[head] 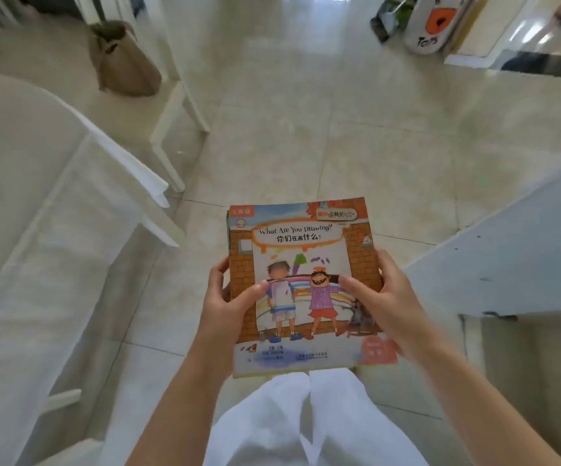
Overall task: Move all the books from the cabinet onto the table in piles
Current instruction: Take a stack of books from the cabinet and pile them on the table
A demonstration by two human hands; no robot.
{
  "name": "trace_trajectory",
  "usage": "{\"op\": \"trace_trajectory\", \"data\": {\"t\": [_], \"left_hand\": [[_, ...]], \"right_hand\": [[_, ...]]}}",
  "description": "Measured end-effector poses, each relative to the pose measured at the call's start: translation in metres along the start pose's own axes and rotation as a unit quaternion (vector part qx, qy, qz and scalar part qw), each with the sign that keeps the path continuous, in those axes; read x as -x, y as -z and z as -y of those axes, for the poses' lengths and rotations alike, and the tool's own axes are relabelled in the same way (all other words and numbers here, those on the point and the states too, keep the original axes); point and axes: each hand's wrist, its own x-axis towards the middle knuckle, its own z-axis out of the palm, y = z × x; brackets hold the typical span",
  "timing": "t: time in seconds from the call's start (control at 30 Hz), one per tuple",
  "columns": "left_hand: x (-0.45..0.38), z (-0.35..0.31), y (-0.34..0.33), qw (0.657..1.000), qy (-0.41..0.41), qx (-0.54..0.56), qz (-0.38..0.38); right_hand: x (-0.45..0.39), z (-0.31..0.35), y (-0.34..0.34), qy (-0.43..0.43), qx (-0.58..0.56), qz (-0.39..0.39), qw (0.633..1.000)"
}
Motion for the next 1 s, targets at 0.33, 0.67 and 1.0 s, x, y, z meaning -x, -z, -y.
{"op": "trace_trajectory", "data": {"t": [0.33, 0.67, 1.0], "left_hand": [[0.02, -0.03, 0.159, 0.968, -0.048, 0.124, -0.214], [-0.027, -0.083, 0.219, 0.92, -0.074, 0.192, -0.333], [-0.045, -0.119, 0.282, 0.847, -0.115, 0.291, -0.43]], "right_hand": [[-0.051, 0.06, -0.189, -0.026, 0.113, 0.206, 0.972], [-0.134, 0.125, -0.308, -0.013, 0.183, 0.331, 0.926], [-0.174, 0.176, -0.434, 0.046, 0.269, 0.448, 0.852]]}}
